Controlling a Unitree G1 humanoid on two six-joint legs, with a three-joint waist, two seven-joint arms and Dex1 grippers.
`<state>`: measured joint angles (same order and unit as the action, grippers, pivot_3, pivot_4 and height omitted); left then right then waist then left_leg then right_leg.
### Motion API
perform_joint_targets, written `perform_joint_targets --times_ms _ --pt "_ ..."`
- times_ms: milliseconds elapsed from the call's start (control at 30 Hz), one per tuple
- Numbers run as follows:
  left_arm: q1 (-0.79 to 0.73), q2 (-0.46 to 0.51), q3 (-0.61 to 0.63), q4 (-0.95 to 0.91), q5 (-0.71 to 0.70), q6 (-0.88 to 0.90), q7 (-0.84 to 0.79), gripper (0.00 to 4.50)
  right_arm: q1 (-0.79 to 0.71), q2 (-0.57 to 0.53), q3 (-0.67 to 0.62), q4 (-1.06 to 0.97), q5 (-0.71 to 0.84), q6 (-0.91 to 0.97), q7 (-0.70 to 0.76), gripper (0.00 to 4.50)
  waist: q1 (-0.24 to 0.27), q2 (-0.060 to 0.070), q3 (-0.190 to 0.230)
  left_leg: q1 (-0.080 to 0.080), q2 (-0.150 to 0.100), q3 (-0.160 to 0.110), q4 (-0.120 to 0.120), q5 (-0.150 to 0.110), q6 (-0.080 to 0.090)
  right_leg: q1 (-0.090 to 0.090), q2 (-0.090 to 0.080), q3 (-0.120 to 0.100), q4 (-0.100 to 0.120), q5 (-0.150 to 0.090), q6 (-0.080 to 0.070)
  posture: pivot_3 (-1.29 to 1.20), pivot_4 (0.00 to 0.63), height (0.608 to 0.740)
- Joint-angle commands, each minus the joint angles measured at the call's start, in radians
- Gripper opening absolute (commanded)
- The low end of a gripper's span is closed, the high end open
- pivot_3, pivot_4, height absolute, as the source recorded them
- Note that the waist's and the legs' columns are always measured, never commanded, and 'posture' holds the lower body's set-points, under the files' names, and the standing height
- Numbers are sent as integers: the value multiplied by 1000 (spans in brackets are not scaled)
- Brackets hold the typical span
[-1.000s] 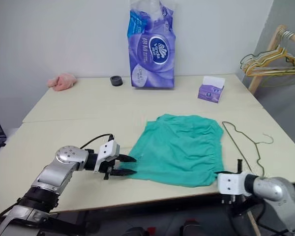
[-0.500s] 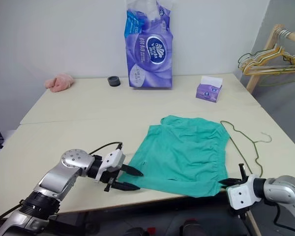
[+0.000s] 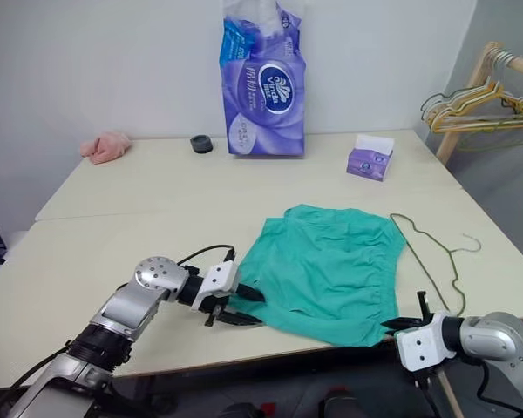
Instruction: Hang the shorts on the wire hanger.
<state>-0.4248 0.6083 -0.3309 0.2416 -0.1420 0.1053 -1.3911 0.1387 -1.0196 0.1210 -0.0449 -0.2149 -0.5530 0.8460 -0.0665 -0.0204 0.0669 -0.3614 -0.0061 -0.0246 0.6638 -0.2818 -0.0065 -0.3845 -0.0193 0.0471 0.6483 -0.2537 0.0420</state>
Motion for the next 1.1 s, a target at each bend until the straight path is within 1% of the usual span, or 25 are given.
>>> perform_joint_targets --times_ms 33,200,233,300,400,567,733,800,867,1033,1100 --pt "-64 -8 66 26 -34 23 24 2899 -6 -8 -16 -27 11 7 5 0 -1 -1 0 0 0 0 0 0 0 0 0 0 0 0 0 -151 51 740" --pt "-77 50 85 42 -31 8 -22 4401 -5 -7 -17 -26 11 7 4 0 -13 0 0 0 0 0 0 0 0 0 0 0 0 0 0 -147 50 740" --pt "-70 65 77 39 -25 1 -41 4470 -5 -7 -16 -26 11 9 4 0 -15 0 0 0 0 -1 0 0 0 0 0 0 0 0 0 -146 50 740" --pt "-55 88 49 36 -7 -21 -78 4470 -10 -2 -10 -24 10 12 5 0 -17 0 0 0 0 -1 0 0 0 0 0 0 0 0 0 -146 50 740" --pt "-44 96 25 39 16 -46 -99 4470 -14 3 -5 -26 10 17 6 0 -17 0 0 0 0 -1 0 0 0 0 0 0 0 0 0 -142 50 740" --pt "-74 56 -33 124 105 -134 -69 4470 -20 17 6 -42 12 32 14 0 -17 0 0 0 0 -1 0 0 0 0 0 0 0 0 0 -141 53 740" --pt "-126 2 -52 281 187 -235 17 4470 -19 20 7 -53 12 40 14 0 -15 1 -1 0 0 -1 0 0 0 1 0 0 0 0 0 -145 56 740" --pt "-148 -20 -52 345 200 -264 36 4470 -24 20 5 -54 13 41 12 0 -13 1 -1 2 -1 -1 0 0 0 3 -1 0 -1 0 0 -145 57 740" --pt "-156 -25 -49 371 194 -273 20 4470 -36 20 2 -50 11 41 8 0 -13 1 -1 5 -1 0 0 0 0 6 -1 0 -1 0 1 -145 57 740" --pt "-139 23 -34 347 173 -261 -34 4470 -140 35 16 11 -10 30 -4 0 -18 1 -1 12 0 -1 -1 0 0 12 -1 0 -1 0 0 -115 52 740" --pt "-101 65 -23 295 156 -236 -65 4470 -217 54 36 62 -31 14 -10 0 -23 1 -1 13 0 -1 -3 0 0 12 0 0 -1 -1 0 -105 51 740"
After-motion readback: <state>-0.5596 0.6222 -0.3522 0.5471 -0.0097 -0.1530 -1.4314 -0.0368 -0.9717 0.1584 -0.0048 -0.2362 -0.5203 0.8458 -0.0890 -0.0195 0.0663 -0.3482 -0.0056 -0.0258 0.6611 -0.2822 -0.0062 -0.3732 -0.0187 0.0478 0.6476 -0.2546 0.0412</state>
